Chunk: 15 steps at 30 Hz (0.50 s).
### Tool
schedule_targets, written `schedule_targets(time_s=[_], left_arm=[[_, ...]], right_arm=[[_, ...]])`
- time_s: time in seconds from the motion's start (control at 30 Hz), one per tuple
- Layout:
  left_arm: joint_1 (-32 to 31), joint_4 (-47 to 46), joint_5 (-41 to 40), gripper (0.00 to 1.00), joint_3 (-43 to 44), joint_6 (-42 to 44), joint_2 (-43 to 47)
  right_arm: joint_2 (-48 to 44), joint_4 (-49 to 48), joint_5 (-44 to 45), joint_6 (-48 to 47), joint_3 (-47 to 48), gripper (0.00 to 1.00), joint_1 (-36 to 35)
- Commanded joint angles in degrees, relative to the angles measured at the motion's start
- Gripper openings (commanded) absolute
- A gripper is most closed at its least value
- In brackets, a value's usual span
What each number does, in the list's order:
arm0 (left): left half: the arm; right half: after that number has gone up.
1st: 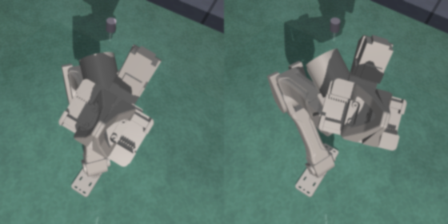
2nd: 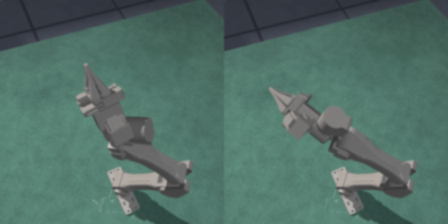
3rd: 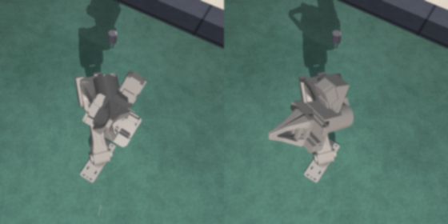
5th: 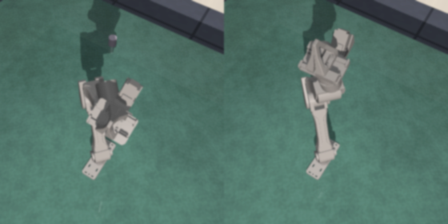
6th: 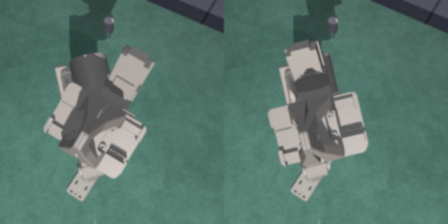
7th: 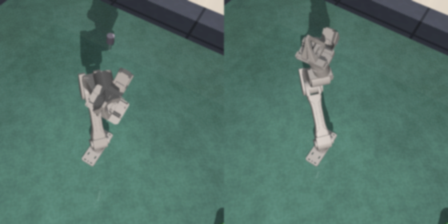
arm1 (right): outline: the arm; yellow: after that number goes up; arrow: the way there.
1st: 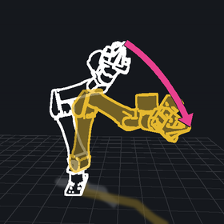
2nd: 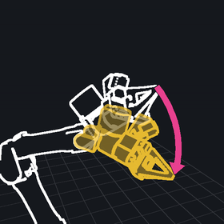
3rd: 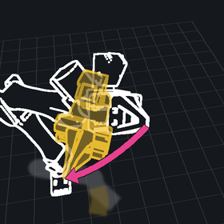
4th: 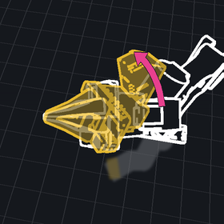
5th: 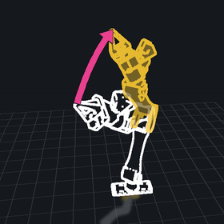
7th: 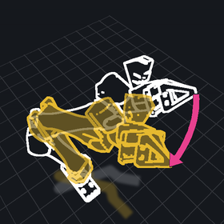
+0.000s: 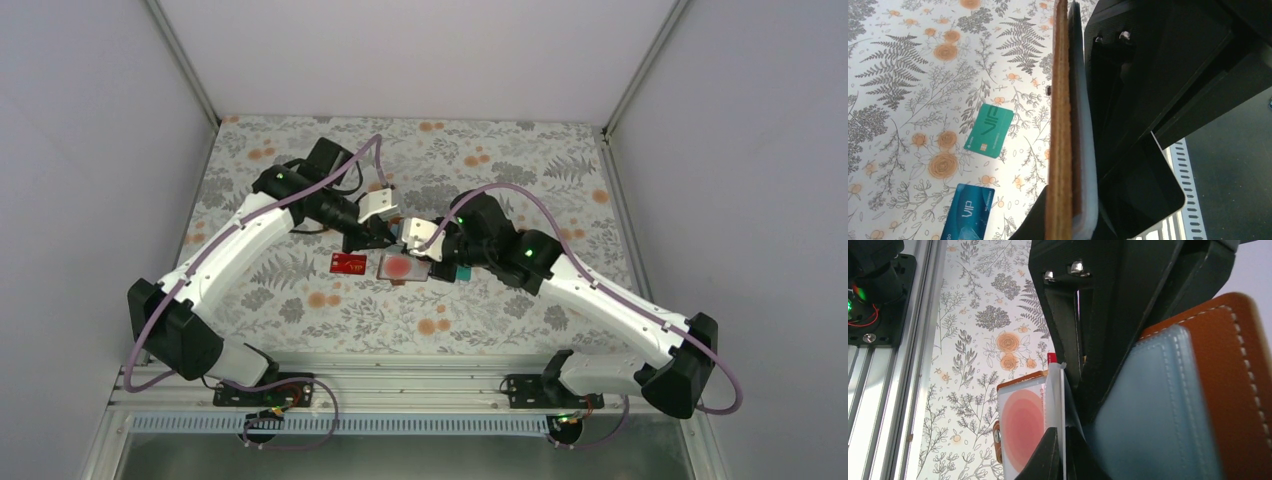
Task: Take the credit cards out of the card holder
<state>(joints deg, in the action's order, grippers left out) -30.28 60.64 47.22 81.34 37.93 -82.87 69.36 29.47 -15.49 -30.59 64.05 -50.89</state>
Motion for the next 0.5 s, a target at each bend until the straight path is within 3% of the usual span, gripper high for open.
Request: schedule_targets(time_s=[0.0, 0.33, 0.47], left_arm=[[-0.22, 1.1, 0.01, 0.02, -1.76, 0.69, 0.13], [-0.26, 1.01, 0.33, 0.02, -2.34, 0.76, -0.14], [-0.24, 3.77, 6.19, 0.02, -0.8, 2.72, -0.47]], right_arm=[[-0.68, -3.61, -0.73, 0.54, 0.35, 0.05, 1.59], [-0.75, -4.42, -2.34, 0.54, 0.13, 0.06, 2.36], [1.81, -5.57, -2.87, 1.27, -1.9, 0.05, 2.37]])
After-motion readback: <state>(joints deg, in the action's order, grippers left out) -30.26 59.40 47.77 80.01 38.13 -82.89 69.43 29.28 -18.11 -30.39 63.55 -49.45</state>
